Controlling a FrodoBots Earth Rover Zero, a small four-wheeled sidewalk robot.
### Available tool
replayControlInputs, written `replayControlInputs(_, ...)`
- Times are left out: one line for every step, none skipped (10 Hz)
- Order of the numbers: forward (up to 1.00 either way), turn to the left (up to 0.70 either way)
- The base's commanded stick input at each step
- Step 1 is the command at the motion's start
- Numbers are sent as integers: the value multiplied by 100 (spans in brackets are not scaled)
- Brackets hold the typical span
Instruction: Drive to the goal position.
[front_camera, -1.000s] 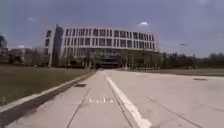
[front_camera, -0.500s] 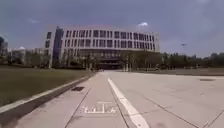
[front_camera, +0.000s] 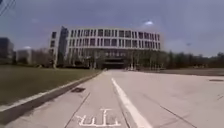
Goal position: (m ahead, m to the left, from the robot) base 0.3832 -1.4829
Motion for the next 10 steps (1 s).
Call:
replayControlInputs(70, 0)
replayControlInputs(70, 0)
replayControlInputs(70, 0)
replayControlInputs(70, 0)
replayControlInputs(70, 0)
replayControlInputs(70, 0)
replayControlInputs(70, 0)
replayControlInputs(70, 0)
replayControlInputs(70, 0)
replayControlInputs(70, 0)
